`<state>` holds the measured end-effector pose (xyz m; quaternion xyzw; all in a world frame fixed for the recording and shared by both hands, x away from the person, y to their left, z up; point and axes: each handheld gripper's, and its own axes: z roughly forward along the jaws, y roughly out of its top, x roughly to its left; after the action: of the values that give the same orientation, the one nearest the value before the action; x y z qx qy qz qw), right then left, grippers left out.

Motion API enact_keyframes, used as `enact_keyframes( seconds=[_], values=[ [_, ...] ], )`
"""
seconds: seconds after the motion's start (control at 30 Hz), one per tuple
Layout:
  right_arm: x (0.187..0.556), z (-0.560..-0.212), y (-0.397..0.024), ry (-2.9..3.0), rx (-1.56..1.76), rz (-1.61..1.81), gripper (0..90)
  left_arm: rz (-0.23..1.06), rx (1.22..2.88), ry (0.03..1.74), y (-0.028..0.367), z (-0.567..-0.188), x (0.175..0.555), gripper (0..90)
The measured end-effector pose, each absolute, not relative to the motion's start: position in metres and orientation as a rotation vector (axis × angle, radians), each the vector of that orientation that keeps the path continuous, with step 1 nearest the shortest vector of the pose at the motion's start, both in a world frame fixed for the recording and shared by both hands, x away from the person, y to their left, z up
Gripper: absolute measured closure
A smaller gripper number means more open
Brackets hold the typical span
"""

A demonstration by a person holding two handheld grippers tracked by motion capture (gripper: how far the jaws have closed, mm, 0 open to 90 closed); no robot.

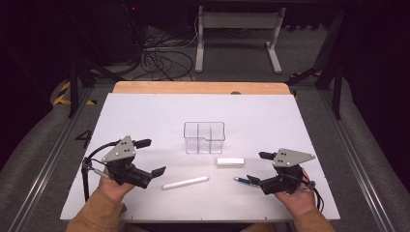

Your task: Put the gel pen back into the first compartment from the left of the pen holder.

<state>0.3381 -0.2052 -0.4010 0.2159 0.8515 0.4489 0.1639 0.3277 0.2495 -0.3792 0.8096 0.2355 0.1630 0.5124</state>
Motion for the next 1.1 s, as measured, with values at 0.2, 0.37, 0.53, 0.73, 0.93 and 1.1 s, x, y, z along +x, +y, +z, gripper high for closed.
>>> enact_keyframes(
  seconds=[0.2, 0.37, 0.53, 0.73, 0.93, 1.1],
  values=[
    [0.344, -0.402, -0.197, 2.482, 0.602, 1.227, 16.1, 0.411, 1.943, 0.563, 0.251, -0.379, 0.326, 0.8],
    [0.347, -0.399, -0.188, 2.516, 0.573, 1.182, 18.3, 0.409, 1.941, 0.563, 0.252, -0.379, 0.326, 0.8],
    [0.349, -0.4, -0.185, 2.552, 0.565, 1.141, 19.9, 0.407, 1.936, 0.562, 0.253, -0.379, 0.327, 0.8],
    [0.351, -0.4, -0.182, 2.604, 0.558, 1.078, 26.0, 0.398, 1.945, 0.557, 0.252, -0.379, 0.327, 0.8],
    [0.354, -0.398, -0.177, 2.661, 0.513, 0.959, 32.7, 0.406, 1.949, 0.546, 0.252, -0.379, 0.326, 0.8],
    [0.356, -0.402, -0.171, 2.739, 0.488, 0.867, 37.7, 0.404, 1.944, 0.539, 0.253, -0.378, 0.325, 0.8]
  ],
)
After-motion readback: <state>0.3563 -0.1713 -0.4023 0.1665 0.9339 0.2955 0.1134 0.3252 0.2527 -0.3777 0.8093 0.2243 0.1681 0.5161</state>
